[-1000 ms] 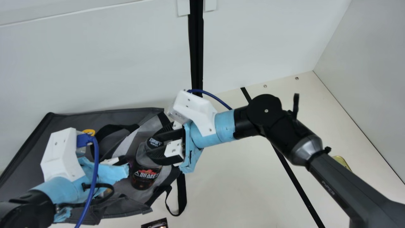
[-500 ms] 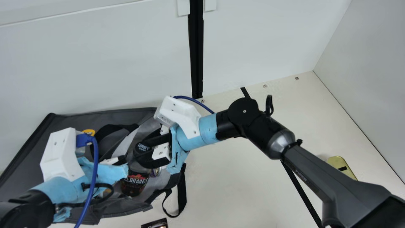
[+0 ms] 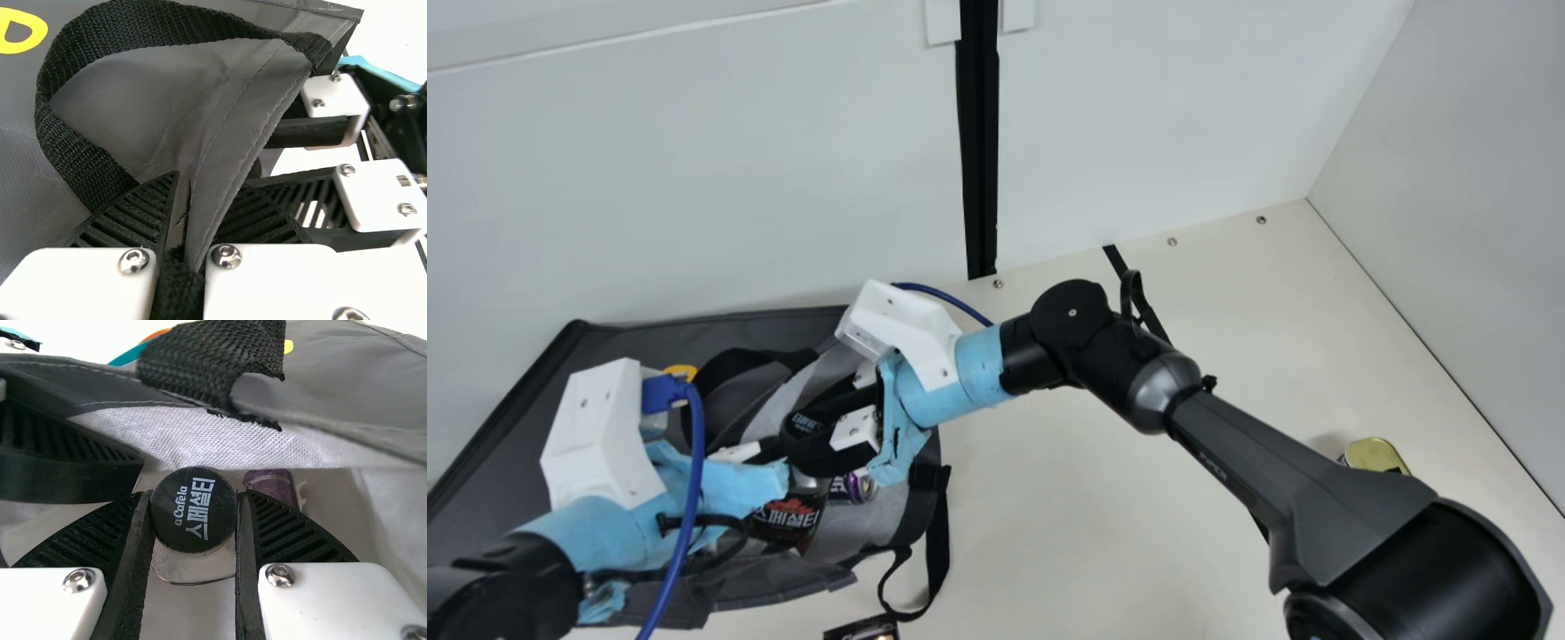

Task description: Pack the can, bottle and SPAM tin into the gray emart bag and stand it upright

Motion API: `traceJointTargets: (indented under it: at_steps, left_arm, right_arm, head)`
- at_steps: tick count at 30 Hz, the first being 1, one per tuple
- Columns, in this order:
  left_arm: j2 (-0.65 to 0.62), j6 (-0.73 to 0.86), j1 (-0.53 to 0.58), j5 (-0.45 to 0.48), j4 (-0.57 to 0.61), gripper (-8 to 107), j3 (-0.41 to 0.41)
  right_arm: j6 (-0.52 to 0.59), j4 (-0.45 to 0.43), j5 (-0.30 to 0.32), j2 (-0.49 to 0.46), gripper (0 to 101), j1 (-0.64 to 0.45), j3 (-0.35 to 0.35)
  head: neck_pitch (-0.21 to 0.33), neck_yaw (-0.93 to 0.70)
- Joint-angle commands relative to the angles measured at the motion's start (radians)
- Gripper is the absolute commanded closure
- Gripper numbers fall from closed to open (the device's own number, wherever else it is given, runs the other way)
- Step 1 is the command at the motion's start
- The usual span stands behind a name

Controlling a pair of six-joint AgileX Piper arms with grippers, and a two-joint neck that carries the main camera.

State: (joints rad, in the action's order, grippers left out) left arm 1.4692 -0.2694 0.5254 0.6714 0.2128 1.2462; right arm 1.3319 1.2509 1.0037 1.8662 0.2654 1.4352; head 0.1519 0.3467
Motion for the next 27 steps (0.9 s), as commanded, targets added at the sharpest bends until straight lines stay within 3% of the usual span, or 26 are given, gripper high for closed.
traceJointTargets:
  at_steps: [1, 10, 27]
  left_arm:
    - [0.0, 0.0, 0.0, 0.0, 0.0, 107, 0.0]
    - [0.0, 0.0, 0.0, 0.0, 0.0, 107, 0.0]
    - [0.0, 0.0, 0.0, 0.0, 0.0, 107, 0.0]
  right_arm:
    - [-0.003, 0.002, 0.002, 0.01, 101, 0.002, 0.005]
    - [-0.012, -0.001, 0.007, 0.051, 101, 0.01, 0.036]
    - [-0.022, -0.032, 0.027, 0.081, 45, 0.001, 0.084]
  head:
    - [0.023, 0.002]
    - [0.023, 0.002]
    - [0.023, 0.002]
